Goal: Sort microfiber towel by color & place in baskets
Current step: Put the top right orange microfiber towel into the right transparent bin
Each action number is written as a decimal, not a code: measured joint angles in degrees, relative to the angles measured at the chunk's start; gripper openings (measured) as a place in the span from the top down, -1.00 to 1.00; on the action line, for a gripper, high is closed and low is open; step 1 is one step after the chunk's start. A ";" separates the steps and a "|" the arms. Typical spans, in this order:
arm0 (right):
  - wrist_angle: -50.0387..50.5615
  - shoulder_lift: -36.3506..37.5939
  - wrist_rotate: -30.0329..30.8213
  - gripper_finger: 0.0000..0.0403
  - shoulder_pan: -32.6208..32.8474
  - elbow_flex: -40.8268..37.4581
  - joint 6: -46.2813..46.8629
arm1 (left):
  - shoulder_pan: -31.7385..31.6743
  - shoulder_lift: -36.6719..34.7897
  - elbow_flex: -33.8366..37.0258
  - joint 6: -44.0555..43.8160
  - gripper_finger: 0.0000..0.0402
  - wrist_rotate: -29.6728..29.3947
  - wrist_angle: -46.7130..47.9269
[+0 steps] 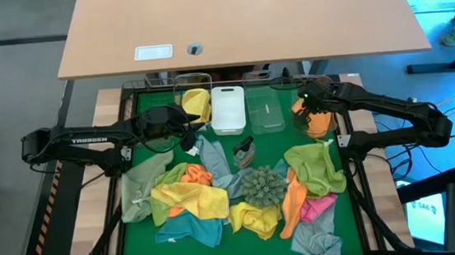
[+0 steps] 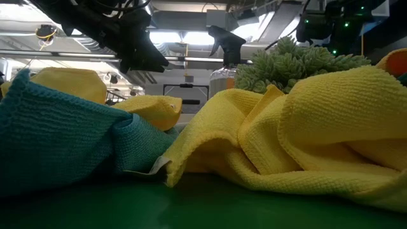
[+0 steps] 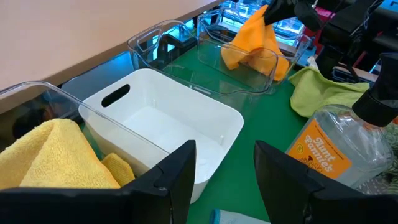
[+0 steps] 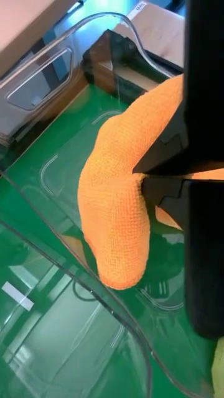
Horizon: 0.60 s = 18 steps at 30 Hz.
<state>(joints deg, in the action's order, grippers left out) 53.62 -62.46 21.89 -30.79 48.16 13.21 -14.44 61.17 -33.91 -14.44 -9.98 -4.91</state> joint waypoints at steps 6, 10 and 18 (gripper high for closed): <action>-0.02 0.00 -0.02 0.97 0.00 0.00 -0.20 | 0.00 0.00 0.00 0.00 0.23 0.02 0.00; 0.00 0.00 -0.04 0.80 0.00 0.00 -1.64 | 0.00 0.00 0.00 0.02 0.23 0.00 0.00; 2.54 0.00 -0.50 0.30 0.00 5.65 -1.92 | 0.00 0.00 0.00 0.00 0.23 0.00 0.00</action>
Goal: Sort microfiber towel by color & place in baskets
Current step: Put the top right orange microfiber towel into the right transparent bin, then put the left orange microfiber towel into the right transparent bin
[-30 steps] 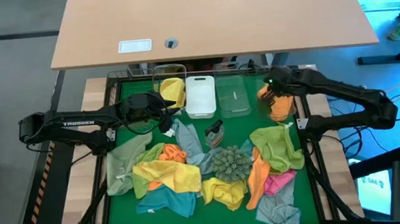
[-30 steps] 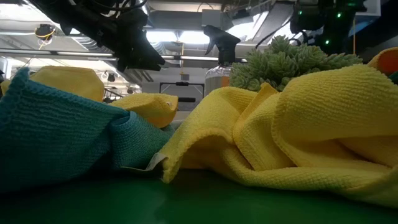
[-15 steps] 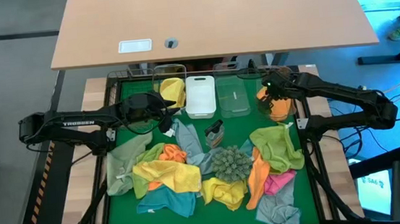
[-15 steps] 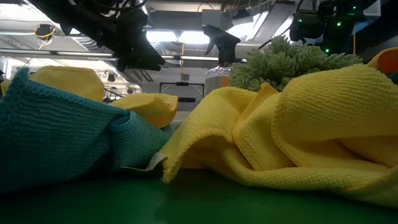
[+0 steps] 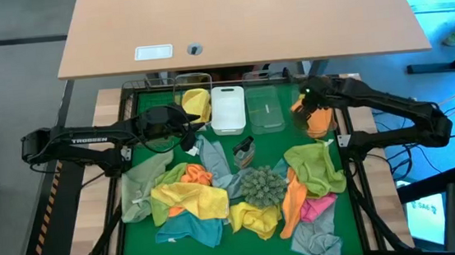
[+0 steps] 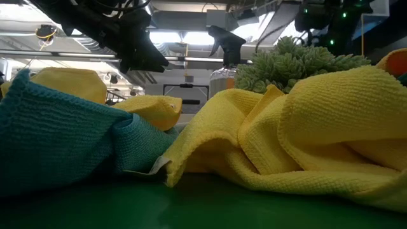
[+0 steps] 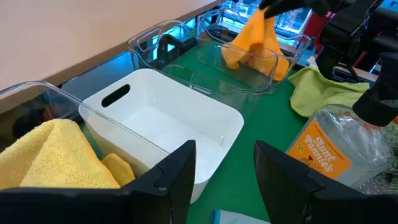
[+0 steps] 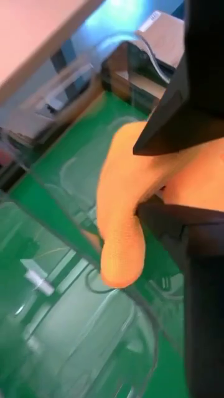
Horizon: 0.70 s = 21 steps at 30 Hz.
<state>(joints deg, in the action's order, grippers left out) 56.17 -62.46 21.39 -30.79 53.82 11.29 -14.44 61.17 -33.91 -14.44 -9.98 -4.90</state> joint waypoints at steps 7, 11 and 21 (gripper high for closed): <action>9.31 0.02 -1.06 0.17 0.00 8.47 -0.03 | -0.01 0.00 0.00 -0.04 0.23 0.01 0.01; 15.36 0.02 -1.14 0.18 0.00 12.53 -0.04 | 0.00 0.00 0.00 -0.04 0.23 0.34 0.00; 17.57 0.11 -13.52 0.18 0.02 15.35 0.19 | 3.21 -0.01 0.00 -0.39 0.23 18.29 -0.72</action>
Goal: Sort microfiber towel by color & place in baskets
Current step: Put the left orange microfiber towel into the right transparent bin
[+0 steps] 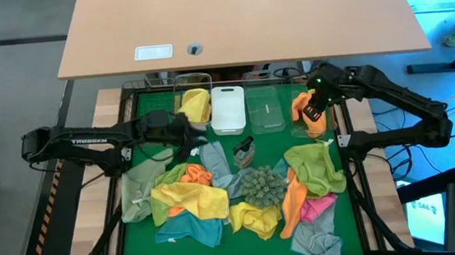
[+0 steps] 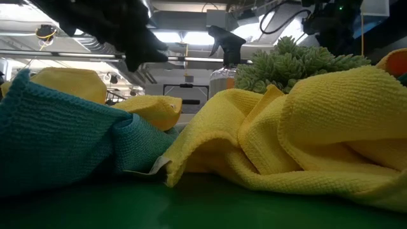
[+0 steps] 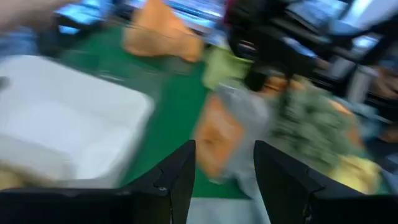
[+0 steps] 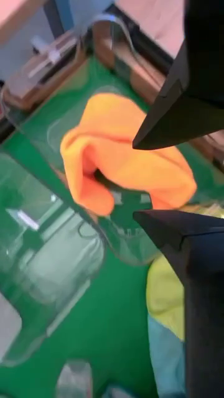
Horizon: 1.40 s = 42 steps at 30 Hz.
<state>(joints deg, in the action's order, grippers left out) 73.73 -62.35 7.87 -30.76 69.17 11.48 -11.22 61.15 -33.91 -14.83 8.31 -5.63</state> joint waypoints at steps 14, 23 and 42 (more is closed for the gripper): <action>-0.13 0.00 -0.02 0.18 0.02 0.00 -0.02 | 16.82 0.86 0.00 -3.04 0.23 -11.86 10.54; -0.30 0.00 -0.02 0.18 0.02 0.00 -0.02 | 22.12 8.76 0.00 -3.32 0.23 -13.77 11.21; -0.42 0.00 -0.01 0.18 0.02 0.00 -0.04 | 22.42 17.25 0.00 -9.07 0.37 -15.93 11.07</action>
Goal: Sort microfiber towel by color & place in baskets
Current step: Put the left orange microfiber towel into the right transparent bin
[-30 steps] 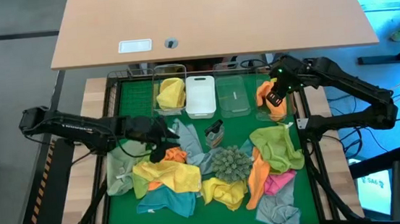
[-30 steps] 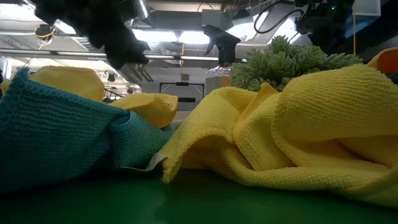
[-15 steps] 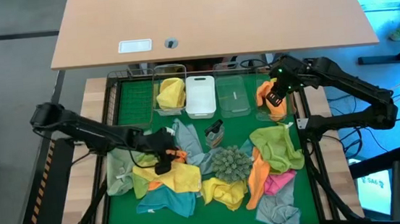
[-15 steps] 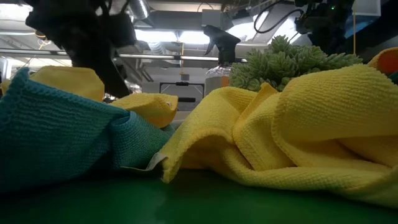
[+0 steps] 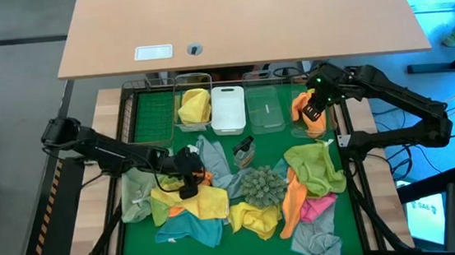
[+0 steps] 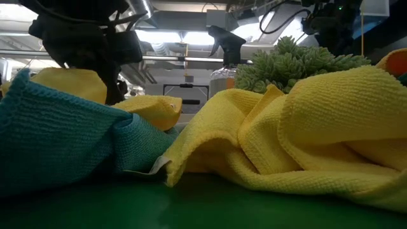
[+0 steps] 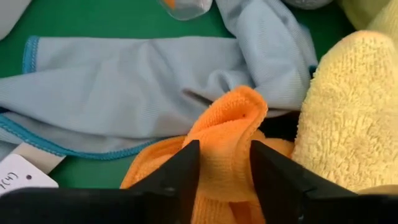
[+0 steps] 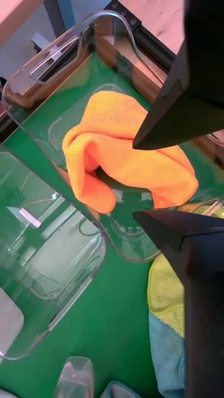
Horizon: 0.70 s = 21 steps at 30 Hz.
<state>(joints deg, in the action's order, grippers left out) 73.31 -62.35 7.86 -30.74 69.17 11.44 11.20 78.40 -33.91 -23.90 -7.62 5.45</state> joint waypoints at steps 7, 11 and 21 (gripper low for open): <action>-7.22 0.00 -1.41 0.18 0.00 0.00 -2.98 | -0.04 -1.87 0.00 -1.58 0.95 1.18 -1.20; -14.51 0.00 -5.94 0.18 0.00 0.01 -5.06 | -0.04 -5.40 0.00 -1.68 0.98 1.95 -1.64; -25.02 0.00 -14.55 0.18 0.02 0.02 -8.74 | -0.09 -17.62 0.00 -1.07 0.99 1.36 -8.81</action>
<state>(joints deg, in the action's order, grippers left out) 48.29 -62.35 -6.69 -30.72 69.19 2.70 11.11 60.79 -33.91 -24.97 -6.26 -3.36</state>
